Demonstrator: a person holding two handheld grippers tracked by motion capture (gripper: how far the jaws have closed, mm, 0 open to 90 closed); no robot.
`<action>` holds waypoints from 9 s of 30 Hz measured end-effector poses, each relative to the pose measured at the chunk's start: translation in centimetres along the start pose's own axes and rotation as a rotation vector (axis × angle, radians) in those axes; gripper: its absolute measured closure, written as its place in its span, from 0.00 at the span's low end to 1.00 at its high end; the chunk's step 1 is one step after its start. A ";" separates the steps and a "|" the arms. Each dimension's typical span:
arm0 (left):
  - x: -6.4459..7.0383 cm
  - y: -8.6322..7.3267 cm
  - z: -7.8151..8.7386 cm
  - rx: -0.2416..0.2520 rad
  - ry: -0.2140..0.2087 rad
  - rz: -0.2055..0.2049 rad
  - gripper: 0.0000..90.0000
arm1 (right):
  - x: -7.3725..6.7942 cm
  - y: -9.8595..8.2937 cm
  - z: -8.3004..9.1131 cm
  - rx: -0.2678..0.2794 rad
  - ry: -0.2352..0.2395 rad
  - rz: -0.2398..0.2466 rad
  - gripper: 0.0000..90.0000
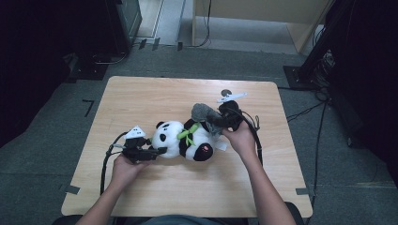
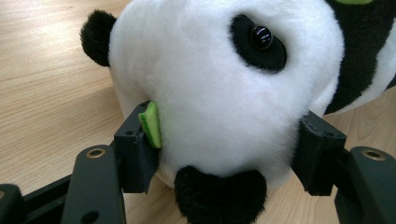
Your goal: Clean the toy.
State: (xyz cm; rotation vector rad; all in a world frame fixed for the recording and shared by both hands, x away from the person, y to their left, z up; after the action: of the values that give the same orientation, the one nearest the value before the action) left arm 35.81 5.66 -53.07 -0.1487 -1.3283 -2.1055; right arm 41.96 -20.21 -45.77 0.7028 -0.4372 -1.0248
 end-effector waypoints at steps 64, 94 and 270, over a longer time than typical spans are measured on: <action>0.0 -0.1 0.1 -0.008 -0.004 0.020 0.37 | 2.1 -2.2 0.3 0.051 0.076 -0.139 0.84; -0.1 0.0 0.0 -0.011 -0.010 0.023 0.35 | -4.5 0.3 2.4 0.128 0.144 0.020 0.84; -0.1 0.4 -0.8 -0.024 0.009 0.069 0.37 | -4.5 -3.1 8.0 0.140 0.179 0.000 0.85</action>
State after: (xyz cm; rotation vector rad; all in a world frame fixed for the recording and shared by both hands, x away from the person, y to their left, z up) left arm 36.28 4.92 -53.16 -0.1916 -1.2747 -2.0629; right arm 32.90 -19.81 -42.41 0.9117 -0.3548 -0.9283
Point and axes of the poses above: each handheld gripper's, and its own axes: z roughly backward along the jaws, y roughly out of its top, x roughly to its right, the point moved 7 cm from there along -z, roughly forward along the jaws, and after that the axes turned 14 degrees about -y, right-handed, at the moved point
